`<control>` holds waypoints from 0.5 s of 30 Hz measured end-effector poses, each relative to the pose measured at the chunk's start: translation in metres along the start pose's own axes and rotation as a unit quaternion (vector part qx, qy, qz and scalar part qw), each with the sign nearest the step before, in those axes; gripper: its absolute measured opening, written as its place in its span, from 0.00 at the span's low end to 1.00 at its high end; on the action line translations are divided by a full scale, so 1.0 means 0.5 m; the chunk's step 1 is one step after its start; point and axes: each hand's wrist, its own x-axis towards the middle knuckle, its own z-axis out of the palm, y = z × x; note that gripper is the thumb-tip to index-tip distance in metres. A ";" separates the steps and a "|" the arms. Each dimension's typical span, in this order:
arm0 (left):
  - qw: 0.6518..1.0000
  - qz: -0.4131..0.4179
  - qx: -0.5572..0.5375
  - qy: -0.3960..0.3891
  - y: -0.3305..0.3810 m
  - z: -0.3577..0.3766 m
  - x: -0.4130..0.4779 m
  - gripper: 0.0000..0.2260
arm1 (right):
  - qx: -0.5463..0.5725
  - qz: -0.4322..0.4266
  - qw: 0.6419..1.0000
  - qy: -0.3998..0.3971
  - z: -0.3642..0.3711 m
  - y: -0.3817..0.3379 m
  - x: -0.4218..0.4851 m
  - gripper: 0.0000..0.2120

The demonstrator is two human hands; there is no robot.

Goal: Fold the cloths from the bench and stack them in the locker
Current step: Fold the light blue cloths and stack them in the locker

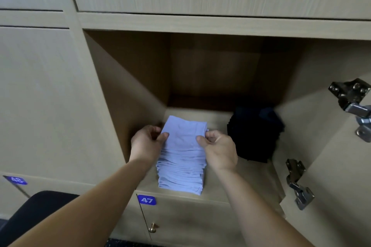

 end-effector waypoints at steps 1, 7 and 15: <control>1.000 0.002 0.009 -0.003 -0.001 0.001 0.001 0.07 | -0.010 -0.005 1.000 0.003 0.001 0.000 -0.002 0.10; 0.993 0.089 0.076 -0.016 0.011 0.006 -0.007 0.15 | -0.146 -0.138 0.975 0.097 -0.006 -0.020 -0.006 0.12; 0.982 0.107 0.148 -0.041 0.017 0.023 -0.015 0.14 | -0.137 -0.111 0.983 0.042 -0.002 -0.013 0.011 0.09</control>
